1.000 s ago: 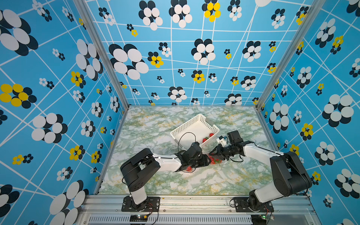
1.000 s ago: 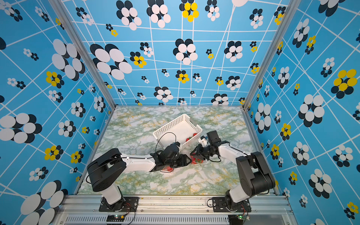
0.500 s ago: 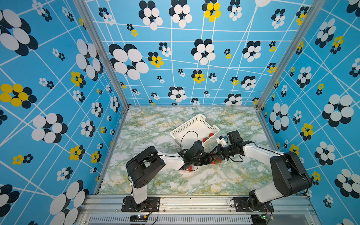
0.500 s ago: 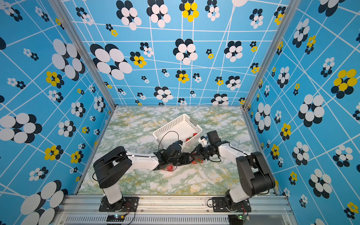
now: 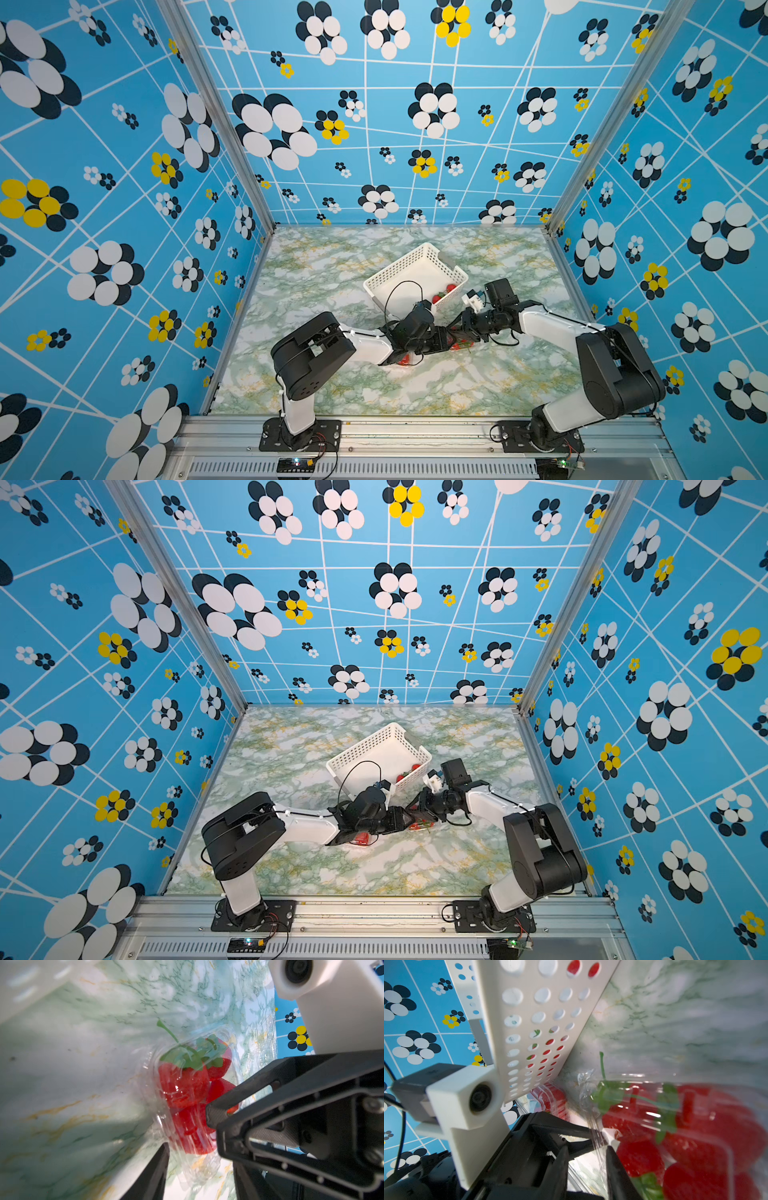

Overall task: Pack strawberries into containers
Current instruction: Close the packing box at the center of the board.

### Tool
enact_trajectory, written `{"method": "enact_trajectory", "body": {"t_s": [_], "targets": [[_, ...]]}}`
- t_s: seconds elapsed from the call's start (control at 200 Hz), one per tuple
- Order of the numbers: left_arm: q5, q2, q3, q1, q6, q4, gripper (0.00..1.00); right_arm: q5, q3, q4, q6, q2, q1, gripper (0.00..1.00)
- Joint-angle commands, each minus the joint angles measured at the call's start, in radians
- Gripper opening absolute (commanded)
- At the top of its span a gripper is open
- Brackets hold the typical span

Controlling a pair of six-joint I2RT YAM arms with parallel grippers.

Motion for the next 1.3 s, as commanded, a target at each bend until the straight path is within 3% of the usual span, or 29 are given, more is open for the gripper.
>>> {"method": "enact_trajectory", "body": {"t_s": [0.0, 0.725, 0.755, 0.884, 1.104, 1.169, 1.244, 1.294], "targets": [[0.028, 0.050, -0.022, -0.006, -0.038, -0.060, 0.48, 0.017, -0.019, -0.006, 0.009, 0.002, 0.010, 0.33], [0.017, 0.047, 0.000, -0.017, -0.030, -0.109, 0.44, 0.026, -0.012, 0.009, 0.023, 0.005, 0.010, 0.32], [0.015, 0.047, 0.005, -0.017, -0.028, -0.114, 0.38, 0.027, -0.013, 0.010, 0.023, 0.005, 0.009, 0.32], [0.018, 0.057, 0.022, -0.015, -0.019, -0.121, 0.26, 0.027, -0.008, 0.006, 0.021, 0.006, 0.010, 0.32], [0.013, 0.046, 0.009, -0.008, -0.022, -0.114, 0.22, 0.028, 0.005, -0.003, 0.017, 0.009, 0.010, 0.32], [0.014, 0.048, 0.007, -0.007, -0.024, -0.113, 0.17, 0.028, 0.012, -0.009, 0.013, 0.009, 0.010, 0.32], [0.020, 0.052, 0.006, -0.003, -0.029, -0.105, 0.18, 0.031, 0.019, -0.021, 0.009, 0.005, 0.010, 0.33], [0.020, 0.051, 0.003, -0.002, -0.029, -0.103, 0.25, 0.033, 0.025, -0.029, 0.004, -0.003, 0.010, 0.33]]}}
